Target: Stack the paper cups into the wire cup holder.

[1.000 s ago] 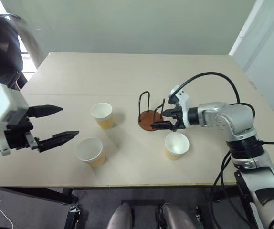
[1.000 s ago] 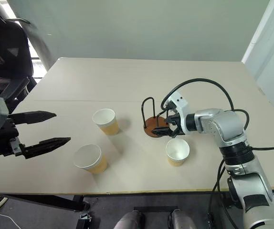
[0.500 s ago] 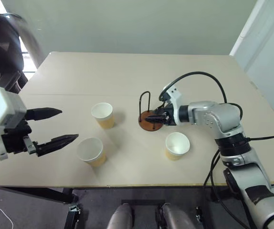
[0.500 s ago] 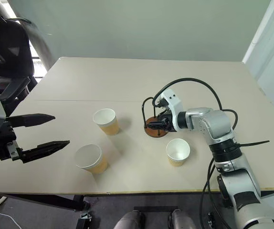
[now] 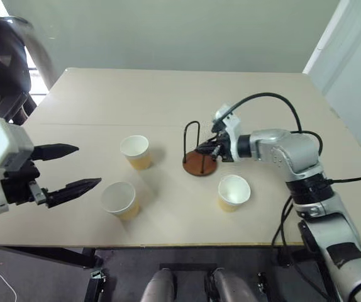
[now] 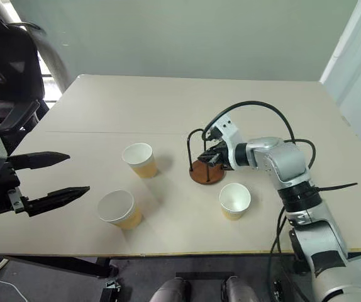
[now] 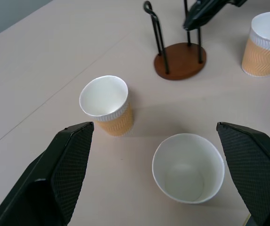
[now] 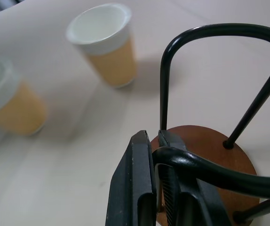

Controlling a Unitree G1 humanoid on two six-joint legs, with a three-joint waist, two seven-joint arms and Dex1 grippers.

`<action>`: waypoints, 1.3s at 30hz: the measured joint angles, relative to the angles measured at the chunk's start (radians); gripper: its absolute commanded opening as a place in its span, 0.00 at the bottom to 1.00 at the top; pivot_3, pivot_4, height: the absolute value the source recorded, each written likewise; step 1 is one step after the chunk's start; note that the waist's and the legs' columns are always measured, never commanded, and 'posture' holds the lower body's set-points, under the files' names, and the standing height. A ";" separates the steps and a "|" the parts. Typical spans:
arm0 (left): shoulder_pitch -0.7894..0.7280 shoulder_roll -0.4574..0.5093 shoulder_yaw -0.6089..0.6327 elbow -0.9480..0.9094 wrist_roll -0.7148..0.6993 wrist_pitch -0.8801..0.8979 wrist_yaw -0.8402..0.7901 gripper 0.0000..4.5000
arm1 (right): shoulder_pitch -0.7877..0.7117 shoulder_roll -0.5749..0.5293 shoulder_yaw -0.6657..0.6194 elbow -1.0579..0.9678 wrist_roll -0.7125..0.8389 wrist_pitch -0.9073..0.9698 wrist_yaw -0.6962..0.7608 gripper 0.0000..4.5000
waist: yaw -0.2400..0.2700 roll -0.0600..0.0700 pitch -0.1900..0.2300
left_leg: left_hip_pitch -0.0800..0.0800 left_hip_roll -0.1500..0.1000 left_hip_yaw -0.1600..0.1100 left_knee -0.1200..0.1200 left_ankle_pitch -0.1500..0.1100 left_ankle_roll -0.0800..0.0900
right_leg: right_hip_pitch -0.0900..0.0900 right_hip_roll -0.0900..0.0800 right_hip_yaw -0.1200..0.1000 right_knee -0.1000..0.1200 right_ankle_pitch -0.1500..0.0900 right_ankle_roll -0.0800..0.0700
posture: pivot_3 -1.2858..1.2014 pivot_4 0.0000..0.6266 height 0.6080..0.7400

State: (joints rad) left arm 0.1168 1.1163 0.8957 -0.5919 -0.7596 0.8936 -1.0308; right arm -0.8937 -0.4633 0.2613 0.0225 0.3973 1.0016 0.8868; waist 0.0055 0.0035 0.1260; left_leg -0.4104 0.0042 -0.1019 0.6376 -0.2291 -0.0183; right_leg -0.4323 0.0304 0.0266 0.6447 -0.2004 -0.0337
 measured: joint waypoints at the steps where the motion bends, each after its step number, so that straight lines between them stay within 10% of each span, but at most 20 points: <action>1: 0.000 0.000 0.001 0.001 0.000 0.000 -0.006 1.00 | 0.015 -0.015 0.006 -0.030 0.013 -0.005 0.035 0.00 | 0.000 0.000 0.000 | 0.000 0.000 0.000 0.000 0.000 0.000 | 0.000 0.000 0.000 0.000 0.000 0.000 | 0.52 0.24 1.00; 34: -0.095 0.045 -0.124 0.068 0.005 -0.048 -0.033 1.00 | 0.214 -0.094 0.120 -0.277 0.003 -0.350 0.302 0.00 | -0.003 0.000 0.000 | 0.000 0.002 0.000 0.007 0.001 0.002 | 0.002 0.002 0.000 0.000 -0.002 -0.006 | 0.52 0.24 1.00; 39: -0.099 0.045 -0.124 0.067 0.005 -0.048 -0.031 1.00 | 0.213 -0.099 0.145 -0.256 -0.042 -0.405 0.317 0.32 | -0.003 0.000 0.000 | 0.000 0.002 0.000 0.007 0.001 0.002 | 0.002 0.002 0.000 0.000 -0.002 -0.006 | 0.52 0.24 1.00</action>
State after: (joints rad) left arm 0.0183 1.1617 0.7714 -0.5245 -0.7546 0.8460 -1.0621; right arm -0.6805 -0.5627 0.4061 -0.2333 0.3553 0.5969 1.2041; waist 0.0023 0.0031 0.1258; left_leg -0.4106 0.0060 -0.1016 0.6447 -0.2282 -0.0167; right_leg -0.4301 0.0322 0.0269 0.6451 -0.2023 -0.0397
